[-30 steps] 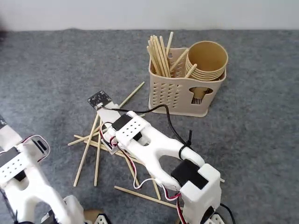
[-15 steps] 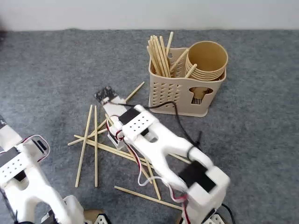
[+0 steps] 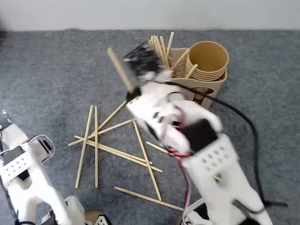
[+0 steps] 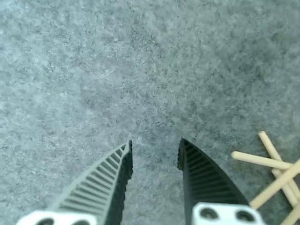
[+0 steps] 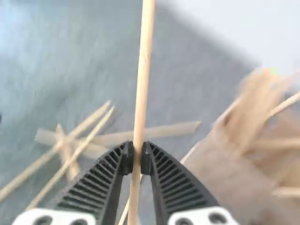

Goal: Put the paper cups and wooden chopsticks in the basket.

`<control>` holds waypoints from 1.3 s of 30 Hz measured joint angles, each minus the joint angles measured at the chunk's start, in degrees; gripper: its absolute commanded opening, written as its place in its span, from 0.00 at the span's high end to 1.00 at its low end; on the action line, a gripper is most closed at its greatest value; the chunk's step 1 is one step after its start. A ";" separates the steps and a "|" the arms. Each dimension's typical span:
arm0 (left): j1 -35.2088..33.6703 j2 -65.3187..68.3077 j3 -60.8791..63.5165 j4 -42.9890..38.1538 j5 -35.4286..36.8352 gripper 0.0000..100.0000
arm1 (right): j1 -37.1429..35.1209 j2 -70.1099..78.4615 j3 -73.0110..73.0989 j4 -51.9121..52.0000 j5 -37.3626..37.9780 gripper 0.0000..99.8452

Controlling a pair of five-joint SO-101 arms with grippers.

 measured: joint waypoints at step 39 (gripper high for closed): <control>0.00 0.00 0.09 -1.58 0.00 0.84 | 21.27 6.33 33.85 -83.08 -0.79 0.99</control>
